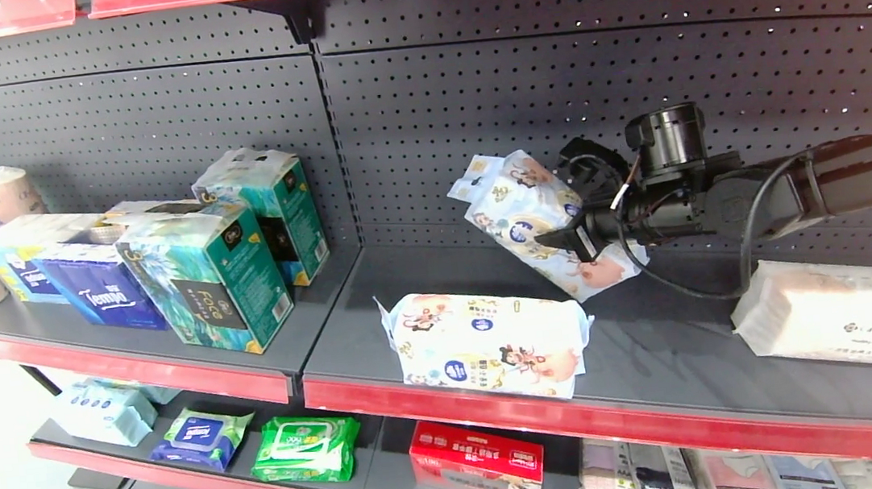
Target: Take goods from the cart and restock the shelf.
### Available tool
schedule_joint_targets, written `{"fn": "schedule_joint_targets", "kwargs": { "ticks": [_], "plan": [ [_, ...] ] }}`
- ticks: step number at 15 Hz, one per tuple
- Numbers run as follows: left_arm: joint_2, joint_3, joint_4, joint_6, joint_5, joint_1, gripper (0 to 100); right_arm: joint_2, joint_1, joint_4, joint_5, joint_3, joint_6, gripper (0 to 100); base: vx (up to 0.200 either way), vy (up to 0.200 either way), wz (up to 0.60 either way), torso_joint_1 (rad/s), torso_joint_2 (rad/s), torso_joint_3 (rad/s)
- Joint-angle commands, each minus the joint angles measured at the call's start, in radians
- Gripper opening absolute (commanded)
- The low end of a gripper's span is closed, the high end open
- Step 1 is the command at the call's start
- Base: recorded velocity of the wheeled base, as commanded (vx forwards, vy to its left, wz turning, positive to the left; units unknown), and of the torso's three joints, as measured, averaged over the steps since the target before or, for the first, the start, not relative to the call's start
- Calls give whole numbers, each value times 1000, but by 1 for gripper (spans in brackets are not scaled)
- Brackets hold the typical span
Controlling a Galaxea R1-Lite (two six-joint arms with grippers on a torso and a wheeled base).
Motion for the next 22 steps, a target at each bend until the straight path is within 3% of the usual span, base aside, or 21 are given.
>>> {"fn": "schedule_joint_targets", "kwargs": {
  "ticks": [1, 16, 22],
  "plan": [
    [2, 2, 1, 0, 0, 0, 100, 7, 5, 18, 5, -3, -1, 0, 0, 0, 0, 0, 0, 0],
    [2, 38, -1, 18, -13, 0, 100, 61, 43, 63, 116, -31, -27, 0, 0, 0, 0, 0, 0, 0],
    [2, 44, -4, 14, -14, 0, 100, 84, 48, 64, 116, -51, -32, 0, 0, 0, 0, 0, 0, 0]
  ]
}}
